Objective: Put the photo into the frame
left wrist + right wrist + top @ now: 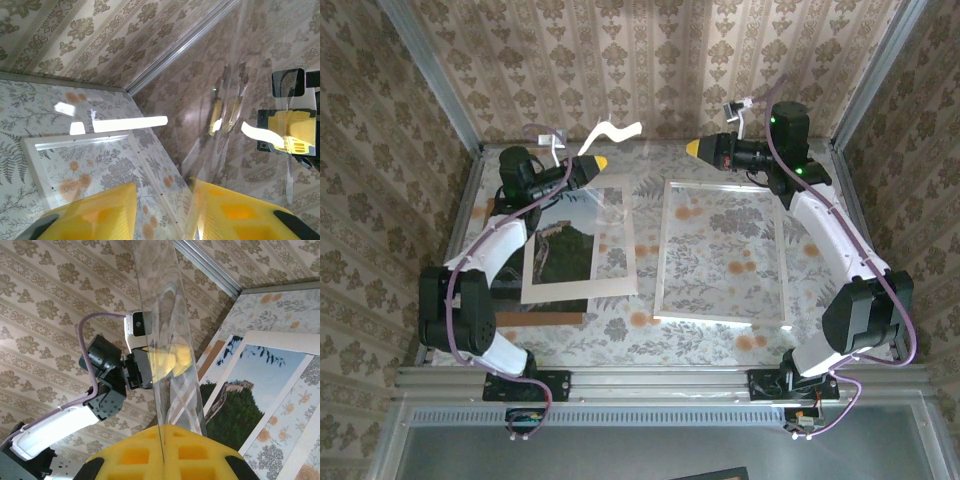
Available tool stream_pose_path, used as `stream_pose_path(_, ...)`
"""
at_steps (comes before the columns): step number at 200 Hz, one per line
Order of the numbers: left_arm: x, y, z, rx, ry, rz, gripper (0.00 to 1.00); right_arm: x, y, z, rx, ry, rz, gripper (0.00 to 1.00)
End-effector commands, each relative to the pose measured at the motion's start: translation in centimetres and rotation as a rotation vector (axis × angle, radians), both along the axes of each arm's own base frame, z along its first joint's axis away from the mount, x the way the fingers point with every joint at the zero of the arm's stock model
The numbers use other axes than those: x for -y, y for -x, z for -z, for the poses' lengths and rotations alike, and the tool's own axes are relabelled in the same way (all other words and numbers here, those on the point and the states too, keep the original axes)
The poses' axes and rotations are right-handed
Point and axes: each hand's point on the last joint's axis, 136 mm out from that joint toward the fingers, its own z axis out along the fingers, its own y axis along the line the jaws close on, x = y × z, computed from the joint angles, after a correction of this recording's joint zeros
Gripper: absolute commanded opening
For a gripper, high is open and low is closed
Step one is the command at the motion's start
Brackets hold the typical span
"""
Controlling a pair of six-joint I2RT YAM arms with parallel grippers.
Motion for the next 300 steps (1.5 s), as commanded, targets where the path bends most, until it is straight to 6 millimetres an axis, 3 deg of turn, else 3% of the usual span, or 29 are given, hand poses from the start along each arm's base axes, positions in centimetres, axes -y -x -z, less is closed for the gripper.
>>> stream_pose_path(1,-0.1,0.0,-1.4,0.063,0.012,0.018,0.26,0.0,0.8,-1.4,0.044,-0.007,-0.011,0.0)
stream_pose_path(19,-0.5,0.0,-1.4,0.067,0.013,0.012,0.26,0.2,0.7,-0.7,0.039,0.028,-0.005,0.0)
stream_pose_path(56,-1.3,0.2,-1.3,0.07,0.017,-0.004,0.37,0.8,0.2,-0.1,0.029,0.05,0.007,0.0)
stream_pose_path(84,-1.3,0.2,-1.3,0.068,0.02,-0.001,0.36,0.7,-0.1,-0.1,0.028,0.041,0.01,0.0)
stream_pose_path(131,-1.1,-0.1,-1.0,0.061,0.026,0.006,0.24,0.6,-0.2,0.2,0.026,0.057,0.019,0.0)
stream_pose_path(169,-1.1,0.0,-1.0,0.06,0.027,0.002,0.0,1.4,-0.8,1.6,0.017,0.139,0.07,0.0)
stream_pose_path(189,-0.9,0.1,-0.6,0.051,0.02,-0.01,0.0,2.0,-1.3,2.5,0.008,0.19,0.119,0.0)
stream_pose_path(208,-0.8,0.2,0.0,0.026,0.007,-0.036,0.0,3.2,-1.9,4.2,-0.012,0.278,0.193,0.14)
stream_pose_path(223,-0.6,0.5,0.9,-0.008,-0.025,-0.067,0.0,4.7,-2.3,6.0,-0.032,0.374,0.271,0.29)
stream_pose_path(248,-0.5,1.3,2.2,-0.052,-0.128,-0.148,0.0,9.3,-2.3,10.6,-0.11,0.624,0.456,0.5)
stream_pose_path(275,-1.6,2.3,2.7,-0.074,-0.219,-0.232,0.0,17.5,-1.5,16.7,-0.225,0.935,0.708,0.67)
stream_pose_path(294,-2.5,2.9,2.3,-0.065,-0.26,-0.267,0.0,23.1,-0.6,20.5,-0.326,1.077,0.843,0.79)
stream_pose_path(300,-2.7,3.1,2.2,-0.07,-0.265,-0.274,0.0,24.1,-0.4,21.5,-0.352,1.096,0.854,0.81)
